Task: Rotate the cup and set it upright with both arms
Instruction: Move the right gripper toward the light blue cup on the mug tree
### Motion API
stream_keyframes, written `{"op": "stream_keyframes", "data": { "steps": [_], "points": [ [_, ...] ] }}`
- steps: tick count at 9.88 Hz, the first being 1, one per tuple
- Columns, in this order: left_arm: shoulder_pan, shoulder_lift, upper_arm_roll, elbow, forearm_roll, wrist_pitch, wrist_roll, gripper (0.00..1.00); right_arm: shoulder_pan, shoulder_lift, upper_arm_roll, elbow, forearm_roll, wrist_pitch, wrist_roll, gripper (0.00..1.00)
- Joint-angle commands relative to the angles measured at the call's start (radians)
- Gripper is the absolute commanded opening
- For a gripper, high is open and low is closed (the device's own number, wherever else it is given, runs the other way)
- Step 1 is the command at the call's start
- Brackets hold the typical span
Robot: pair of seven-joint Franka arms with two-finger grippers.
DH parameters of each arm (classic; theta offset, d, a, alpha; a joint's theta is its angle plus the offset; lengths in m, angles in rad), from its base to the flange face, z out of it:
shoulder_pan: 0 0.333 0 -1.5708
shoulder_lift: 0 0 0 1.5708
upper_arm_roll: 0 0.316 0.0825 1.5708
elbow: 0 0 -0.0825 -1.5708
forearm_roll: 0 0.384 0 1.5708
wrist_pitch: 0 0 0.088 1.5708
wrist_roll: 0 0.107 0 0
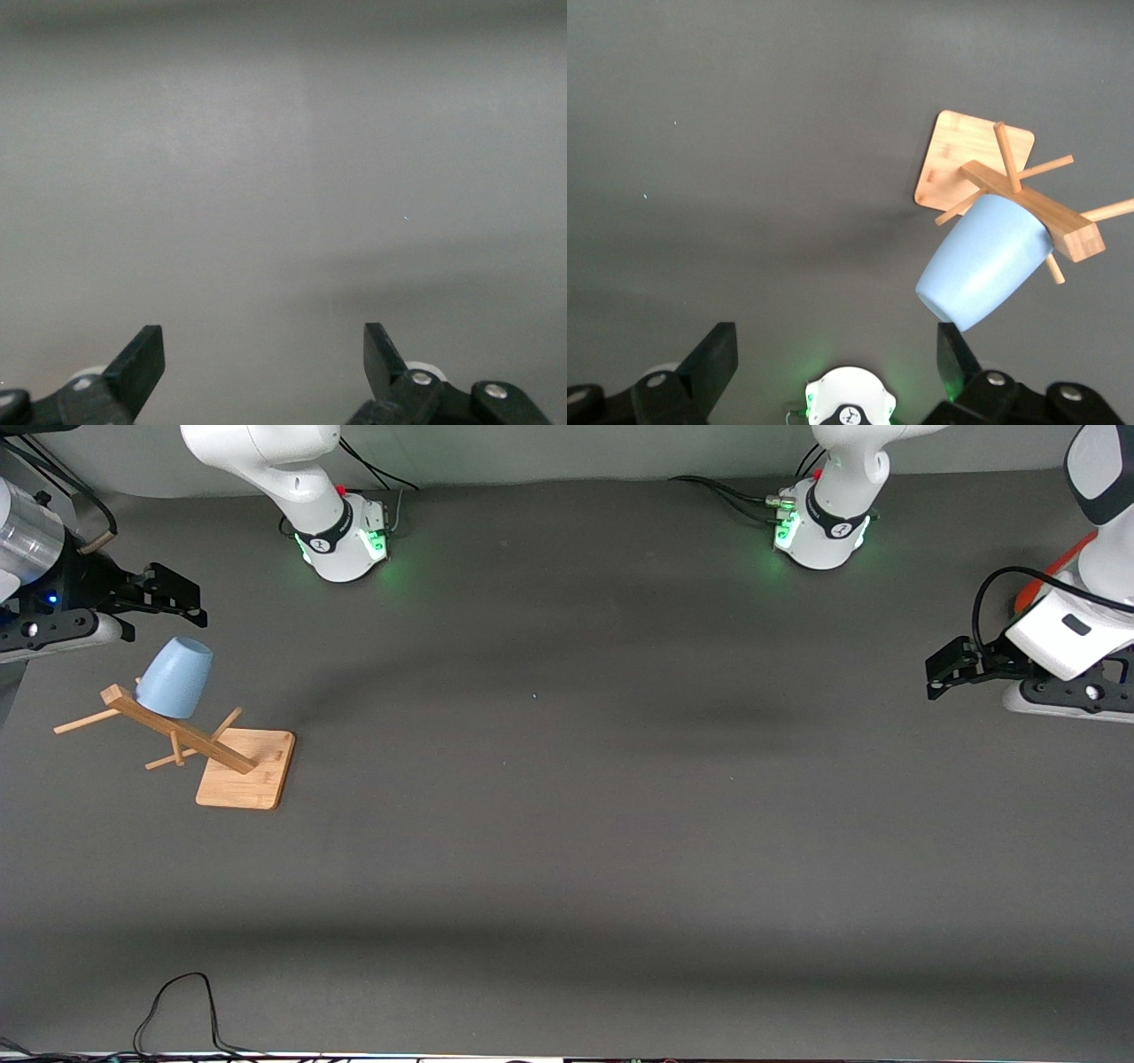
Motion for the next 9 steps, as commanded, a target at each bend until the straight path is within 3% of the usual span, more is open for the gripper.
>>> {"op": "stream_keyframes", "data": {
  "steps": [1,5,7,9],
  "points": [
    [-0.002,-0.004,-0.005,0.025,-0.001,-0.01,-0.01,1.0,0.003,0.028,0.002,0.049,-0.012,-0.058,0.011,1.0],
    [0.009,-0.005,0.016,0.049,-0.004,-0.071,0.016,1.0,-0.003,0.022,-0.001,0.055,-0.01,-0.1,0.002,1.0],
    [0.012,0.001,0.033,0.08,-0.004,-0.082,0.011,1.0,-0.015,0.024,-0.111,0.055,-0.001,-0.174,-0.044,1.0],
    [0.013,0.001,0.033,0.089,-0.004,-0.094,0.013,1.0,-0.021,0.036,-0.145,0.04,-0.009,-0.187,-0.041,1.0]
  ]
}}
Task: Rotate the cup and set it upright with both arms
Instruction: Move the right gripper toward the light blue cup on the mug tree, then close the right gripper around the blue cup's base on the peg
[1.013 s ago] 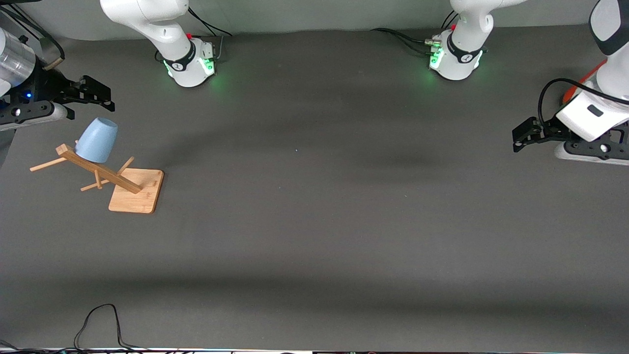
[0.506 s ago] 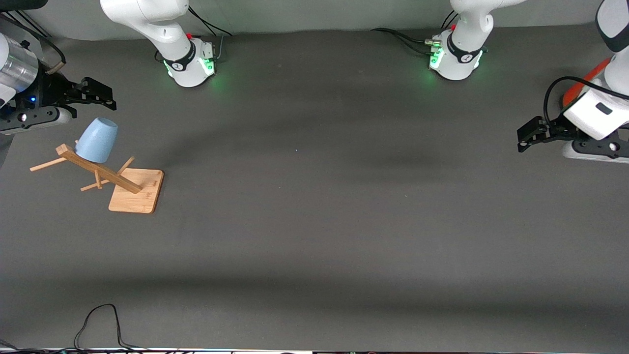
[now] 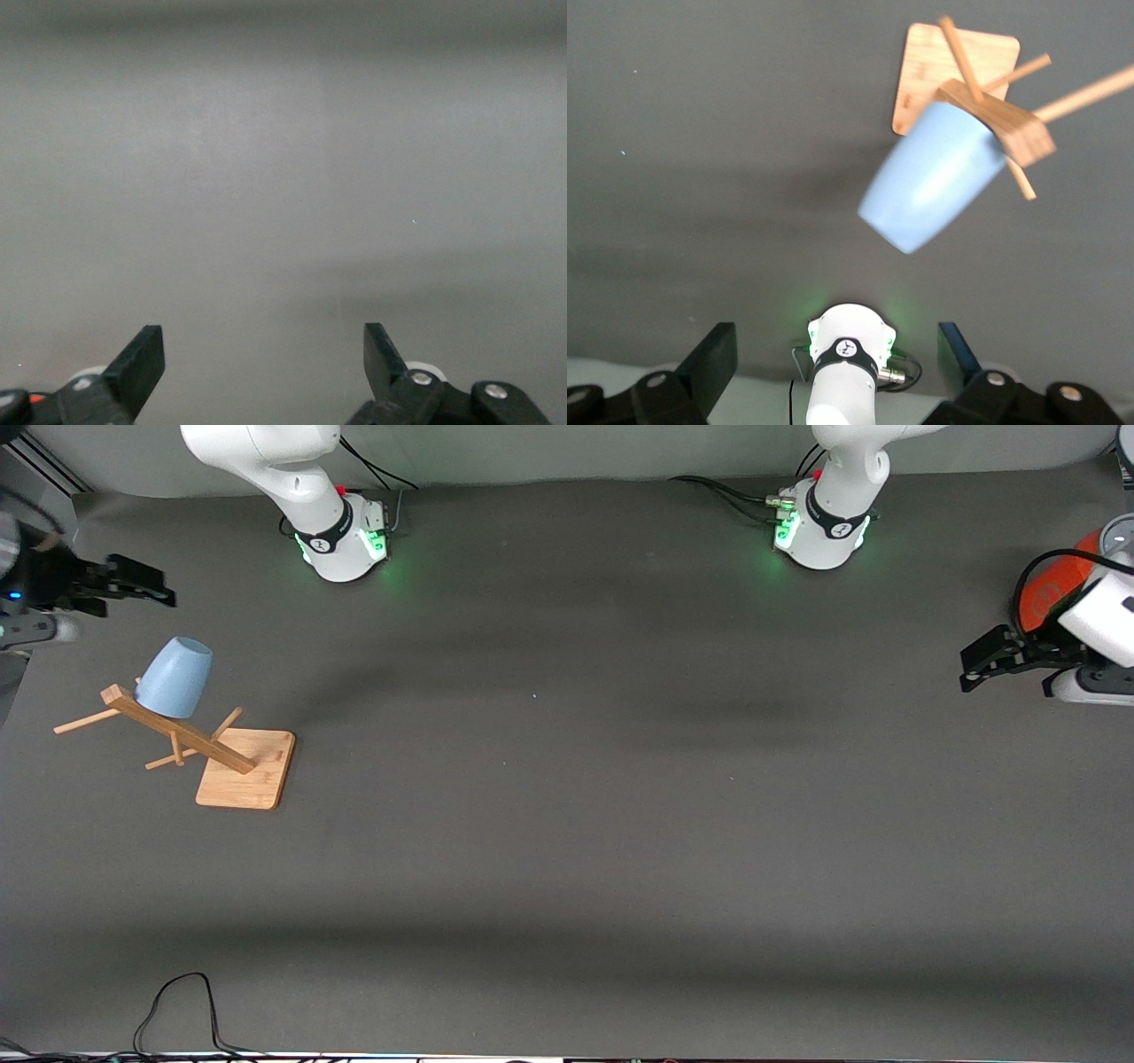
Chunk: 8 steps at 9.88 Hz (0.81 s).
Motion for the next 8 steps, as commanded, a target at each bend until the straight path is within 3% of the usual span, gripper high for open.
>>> {"op": "stream_keyframes", "data": {
  "steps": [1,4,8],
  "points": [
    [0.001,0.002,-0.002,0.025,-0.002,-0.034,0.009,1.0,-0.001,0.035,-0.041,-0.014,-0.002,-0.024,-0.001,1.0],
    [-0.004,0.013,-0.003,0.062,-0.002,-0.028,0.005,1.0,-0.014,0.114,-0.13,-0.047,0.113,-0.024,0.0,1.0],
    [-0.004,0.016,-0.003,0.062,0.001,-0.029,-0.005,1.0,-0.015,0.15,-0.137,-0.111,0.144,0.007,0.077,1.0]
  ]
}}
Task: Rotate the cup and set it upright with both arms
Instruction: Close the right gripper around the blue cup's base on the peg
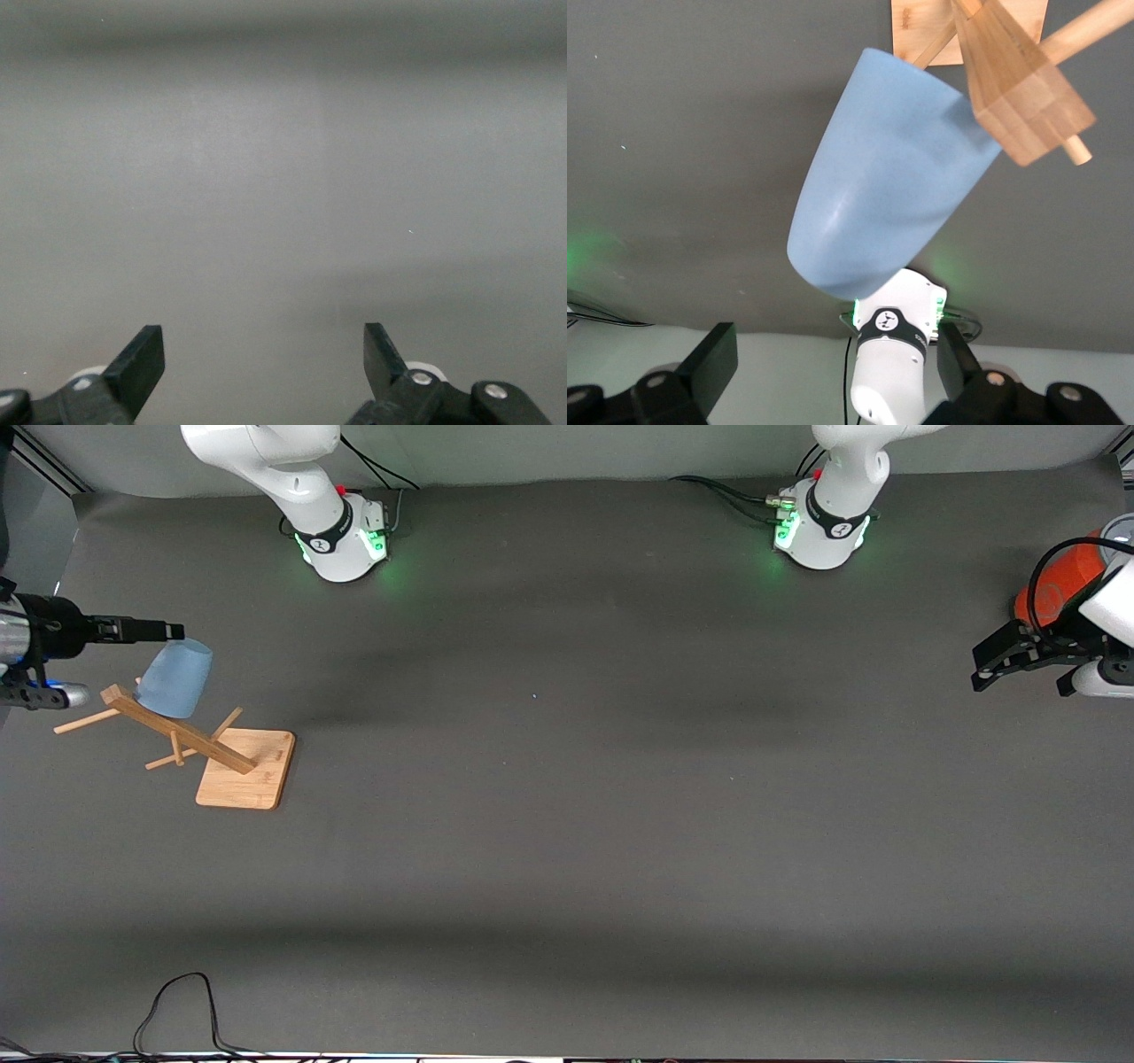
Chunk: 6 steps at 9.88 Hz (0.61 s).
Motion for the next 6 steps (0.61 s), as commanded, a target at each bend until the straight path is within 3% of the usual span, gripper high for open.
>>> {"op": "stream_keyframes", "data": {
  "steps": [1,6],
  "points": [
    [-0.007,0.01,0.0,0.025,0.003,-0.029,-0.005,1.0,-0.001,-0.008,-0.002,-0.048,0.024,0.04,0.036,1.0],
    [-0.013,0.002,-0.005,0.025,0.006,-0.045,-0.005,1.0,-0.003,0.049,-0.023,-0.068,0.026,0.096,0.041,1.0]
  ]
}}
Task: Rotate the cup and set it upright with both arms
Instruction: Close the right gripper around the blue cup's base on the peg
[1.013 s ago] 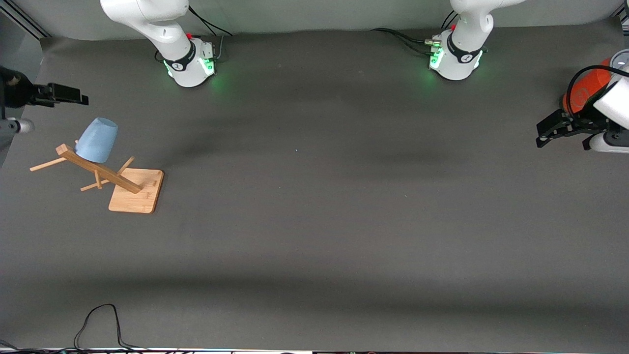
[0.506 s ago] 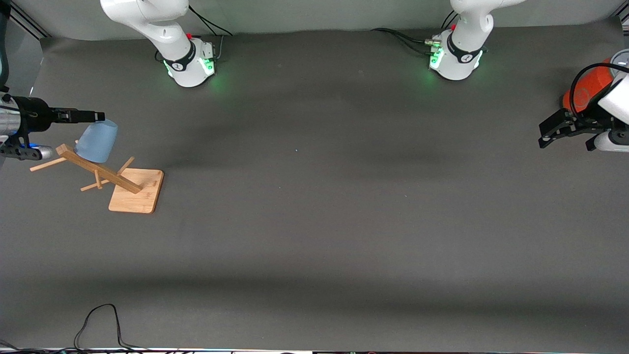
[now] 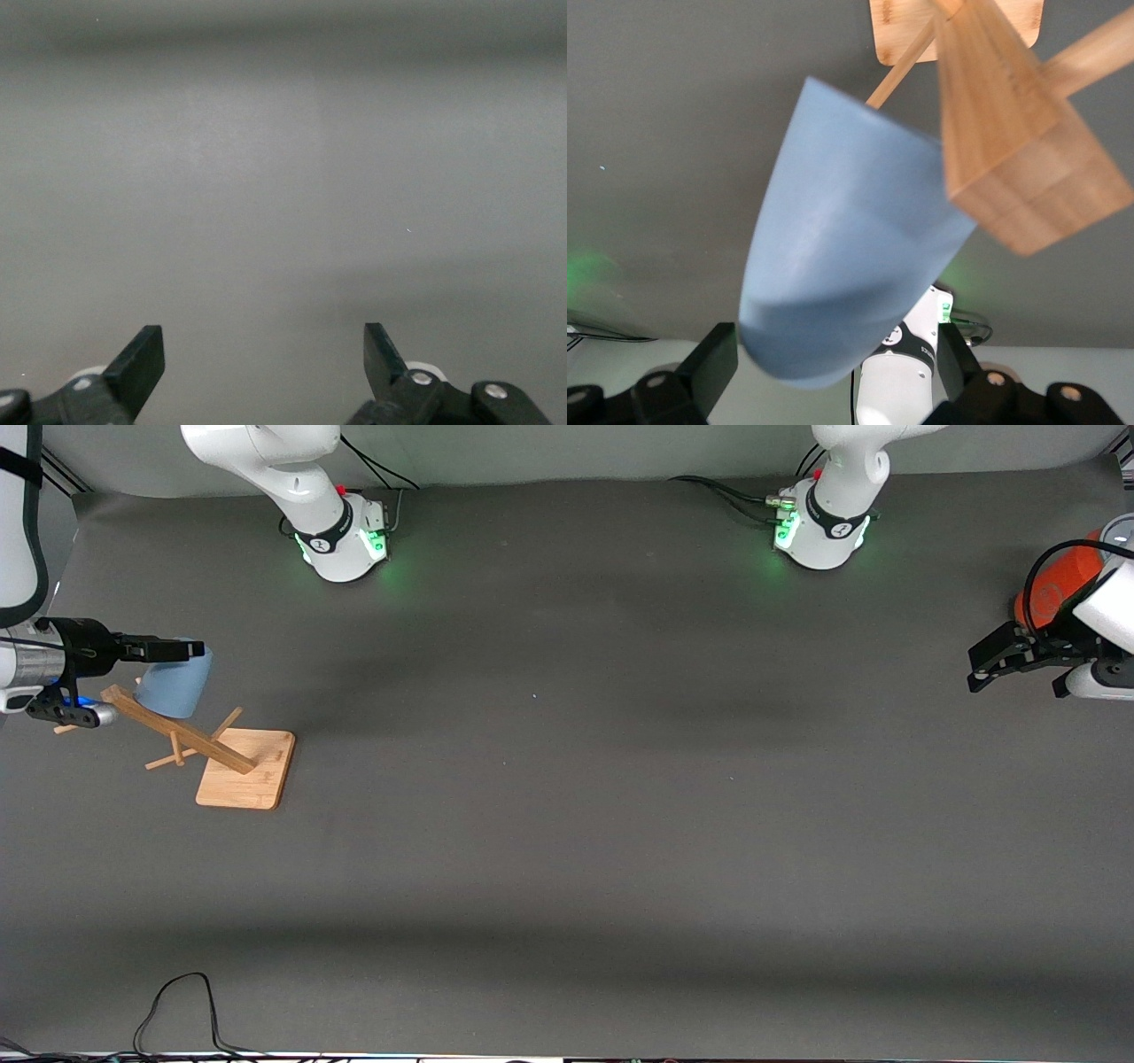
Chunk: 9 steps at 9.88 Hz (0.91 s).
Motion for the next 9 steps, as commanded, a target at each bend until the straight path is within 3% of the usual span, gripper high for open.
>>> {"op": "stream_keyframes", "data": {
  "steps": [1,6,9],
  "points": [
    [-0.01,-0.001,0.0,0.024,0.007,-0.041,-0.005,1.0,-0.001,0.021,-0.005,0.002,0.025,0.023,0.021,1.0],
    [-0.007,-0.001,-0.016,0.031,0.017,-0.032,-0.002,1.0,0.006,0.054,-0.003,0.003,0.046,0.053,0.068,0.96],
    [-0.01,-0.001,-0.017,0.031,0.018,-0.036,-0.002,1.0,0.008,0.063,-0.003,0.009,0.049,0.053,0.113,0.83]
  ]
}}
